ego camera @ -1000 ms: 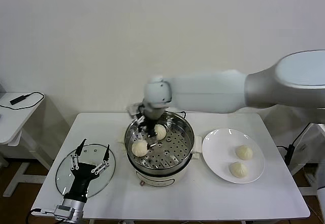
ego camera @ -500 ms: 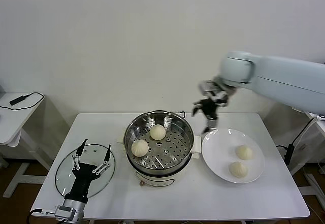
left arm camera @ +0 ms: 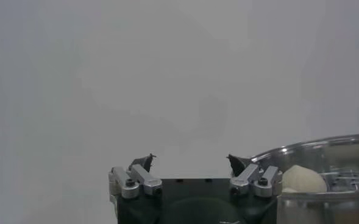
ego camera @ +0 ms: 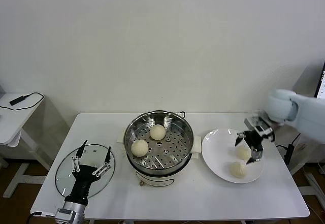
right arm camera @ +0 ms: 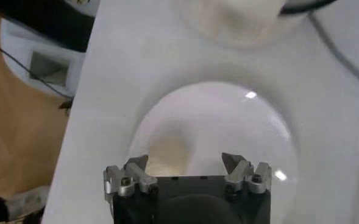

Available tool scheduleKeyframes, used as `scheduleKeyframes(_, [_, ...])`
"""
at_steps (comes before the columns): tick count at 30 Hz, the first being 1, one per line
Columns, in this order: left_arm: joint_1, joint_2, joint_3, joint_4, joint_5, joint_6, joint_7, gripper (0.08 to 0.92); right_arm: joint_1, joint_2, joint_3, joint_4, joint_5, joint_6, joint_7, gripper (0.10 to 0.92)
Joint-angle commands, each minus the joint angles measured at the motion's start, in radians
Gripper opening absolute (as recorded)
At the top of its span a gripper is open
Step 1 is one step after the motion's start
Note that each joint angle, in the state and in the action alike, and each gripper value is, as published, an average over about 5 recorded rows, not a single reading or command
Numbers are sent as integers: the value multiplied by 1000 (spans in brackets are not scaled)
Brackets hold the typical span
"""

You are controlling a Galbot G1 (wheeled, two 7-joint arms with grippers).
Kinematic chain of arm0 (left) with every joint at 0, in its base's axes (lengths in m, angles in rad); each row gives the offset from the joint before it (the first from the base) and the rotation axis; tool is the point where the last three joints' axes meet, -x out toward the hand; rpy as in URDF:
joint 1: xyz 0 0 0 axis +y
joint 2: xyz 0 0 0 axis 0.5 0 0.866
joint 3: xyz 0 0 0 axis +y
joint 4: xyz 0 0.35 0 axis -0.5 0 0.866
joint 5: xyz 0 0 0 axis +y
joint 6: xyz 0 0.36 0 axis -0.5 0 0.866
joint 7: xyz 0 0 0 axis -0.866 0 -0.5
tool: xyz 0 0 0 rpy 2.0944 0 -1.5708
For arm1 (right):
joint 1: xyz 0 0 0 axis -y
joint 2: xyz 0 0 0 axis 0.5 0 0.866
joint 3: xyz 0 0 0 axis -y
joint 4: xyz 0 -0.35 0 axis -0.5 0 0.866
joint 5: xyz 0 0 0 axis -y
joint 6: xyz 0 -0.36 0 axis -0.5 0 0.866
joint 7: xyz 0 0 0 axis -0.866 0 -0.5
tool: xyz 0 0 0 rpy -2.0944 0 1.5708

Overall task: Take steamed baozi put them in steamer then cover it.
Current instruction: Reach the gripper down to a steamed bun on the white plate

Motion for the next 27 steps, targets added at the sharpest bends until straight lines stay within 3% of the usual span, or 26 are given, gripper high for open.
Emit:
scheduleKeyframes(1, [8,0,1,-4,5,-3,-1,823,-211,-30,90,-53,-77,-3,117,823])
scheduleKeyframes(21, [13,-2,4,-5,9,-4,-2,823,-298,32,158,-89,-88,-33,147,822])
scheduleKeyframes(27, [13,-3,4,-4,9,-5,-2,823,-303,36,169,-90,-92,-35,143,754])
